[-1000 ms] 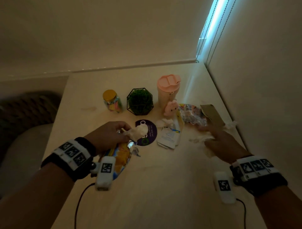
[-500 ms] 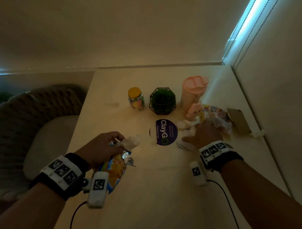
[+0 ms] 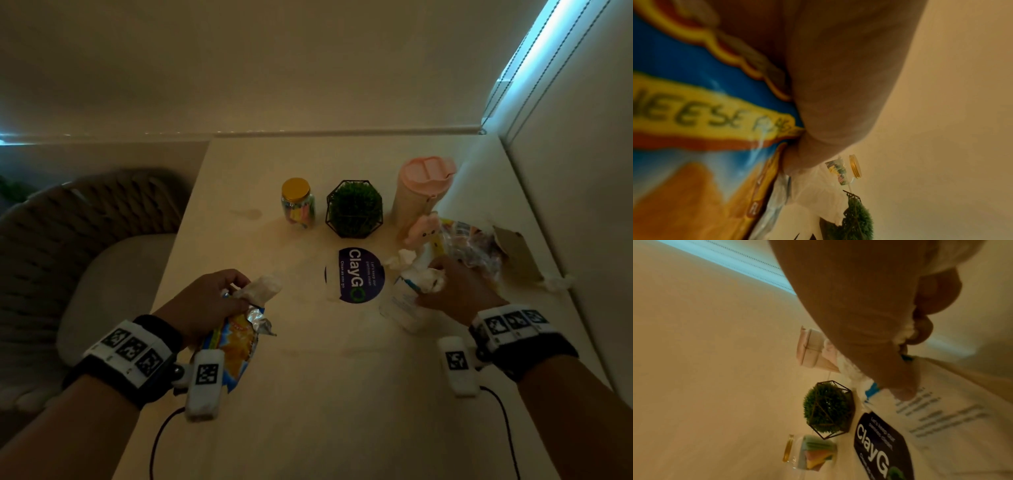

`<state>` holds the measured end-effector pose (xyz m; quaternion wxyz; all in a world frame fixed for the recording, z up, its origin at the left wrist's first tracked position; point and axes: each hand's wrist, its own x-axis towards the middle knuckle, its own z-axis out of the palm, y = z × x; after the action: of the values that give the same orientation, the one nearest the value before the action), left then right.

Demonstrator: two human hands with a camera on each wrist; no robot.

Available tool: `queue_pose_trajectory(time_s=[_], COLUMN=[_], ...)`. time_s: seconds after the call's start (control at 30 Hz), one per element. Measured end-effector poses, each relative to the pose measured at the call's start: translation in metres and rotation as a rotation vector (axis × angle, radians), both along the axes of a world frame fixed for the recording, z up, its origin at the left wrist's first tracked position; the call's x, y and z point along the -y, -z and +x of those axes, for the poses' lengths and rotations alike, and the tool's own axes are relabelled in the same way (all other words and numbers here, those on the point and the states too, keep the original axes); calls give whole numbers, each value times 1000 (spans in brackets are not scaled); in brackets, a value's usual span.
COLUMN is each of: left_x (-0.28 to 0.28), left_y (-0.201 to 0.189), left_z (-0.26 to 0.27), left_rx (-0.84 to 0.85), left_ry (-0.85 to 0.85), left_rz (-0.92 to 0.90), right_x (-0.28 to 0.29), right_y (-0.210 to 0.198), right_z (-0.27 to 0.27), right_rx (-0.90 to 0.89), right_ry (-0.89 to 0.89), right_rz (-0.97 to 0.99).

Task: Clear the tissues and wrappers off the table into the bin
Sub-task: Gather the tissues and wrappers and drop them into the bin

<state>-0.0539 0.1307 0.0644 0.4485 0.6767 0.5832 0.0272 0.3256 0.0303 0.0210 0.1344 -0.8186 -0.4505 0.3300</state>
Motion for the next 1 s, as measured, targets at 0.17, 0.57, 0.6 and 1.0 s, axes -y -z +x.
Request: queue_pose_trajectory(time_s=[0.17, 0.57, 0.6, 1.0], left_x=[-2, 7, 9, 59], left_y=[6, -1, -4, -19], left_z=[-7, -29, -34, -140], left_rx=[13, -73, -92, -111], left_ry=[-9, 79, 84, -146], left_rz=[-12, 61, 73, 63], right_x=[7, -35, -38, -41], right_y=[-20, -3, 1, -38], right_z=[6, -16, -20, -50], right_rx=[13, 189, 232, -6], right_ry=[-130, -247, -253, -217], right_rz=[-13, -119, -135, -4])
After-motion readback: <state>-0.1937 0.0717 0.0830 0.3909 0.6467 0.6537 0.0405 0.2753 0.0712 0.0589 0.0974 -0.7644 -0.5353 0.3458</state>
